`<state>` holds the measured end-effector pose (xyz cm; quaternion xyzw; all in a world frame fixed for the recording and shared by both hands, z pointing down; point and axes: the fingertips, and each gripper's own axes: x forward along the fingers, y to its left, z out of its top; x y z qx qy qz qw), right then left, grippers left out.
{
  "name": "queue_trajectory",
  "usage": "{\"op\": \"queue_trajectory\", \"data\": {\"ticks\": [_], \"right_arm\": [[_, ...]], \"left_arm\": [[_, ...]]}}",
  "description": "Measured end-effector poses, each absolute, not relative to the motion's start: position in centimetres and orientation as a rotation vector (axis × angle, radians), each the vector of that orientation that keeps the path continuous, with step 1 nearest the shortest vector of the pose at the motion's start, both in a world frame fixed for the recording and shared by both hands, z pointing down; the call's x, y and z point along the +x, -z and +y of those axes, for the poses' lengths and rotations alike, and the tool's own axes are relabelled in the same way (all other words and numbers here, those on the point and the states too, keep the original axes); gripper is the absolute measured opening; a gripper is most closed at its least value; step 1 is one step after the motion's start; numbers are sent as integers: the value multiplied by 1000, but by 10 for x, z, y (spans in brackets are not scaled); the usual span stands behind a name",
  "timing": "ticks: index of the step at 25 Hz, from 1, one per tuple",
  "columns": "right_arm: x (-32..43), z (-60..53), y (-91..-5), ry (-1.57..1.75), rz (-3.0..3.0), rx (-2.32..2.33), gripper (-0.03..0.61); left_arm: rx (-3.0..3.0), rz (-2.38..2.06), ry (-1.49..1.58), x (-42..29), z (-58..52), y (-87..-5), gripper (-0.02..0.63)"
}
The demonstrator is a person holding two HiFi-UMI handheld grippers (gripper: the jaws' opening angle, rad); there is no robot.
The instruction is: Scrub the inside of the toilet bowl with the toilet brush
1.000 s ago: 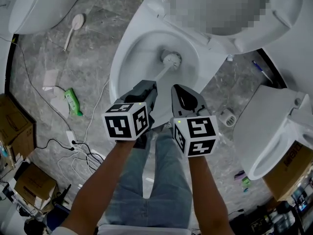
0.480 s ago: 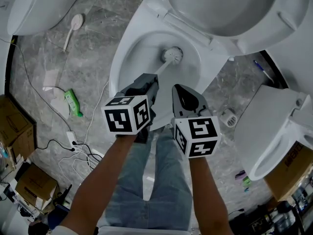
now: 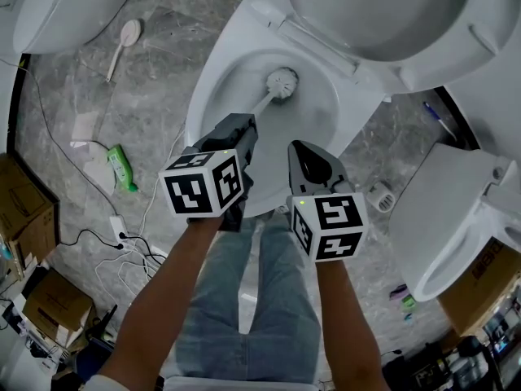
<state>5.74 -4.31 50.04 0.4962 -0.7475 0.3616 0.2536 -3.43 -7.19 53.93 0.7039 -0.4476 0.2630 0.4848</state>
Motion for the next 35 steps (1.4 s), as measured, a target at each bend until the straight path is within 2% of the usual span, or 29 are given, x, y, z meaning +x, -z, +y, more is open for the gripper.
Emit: {"op": "queue_trajectory", "data": {"ticks": [21, 35], "right_arm": [[37, -39, -492, -955, -2061, 1308, -2], [45, -38, -504, -970, -2046, 1309, -2]], "left_arm": [[1645, -1178, -600, -87, -50, -527, 156], [1633, -1086, -629, -38, -37, -568, 156]]}}
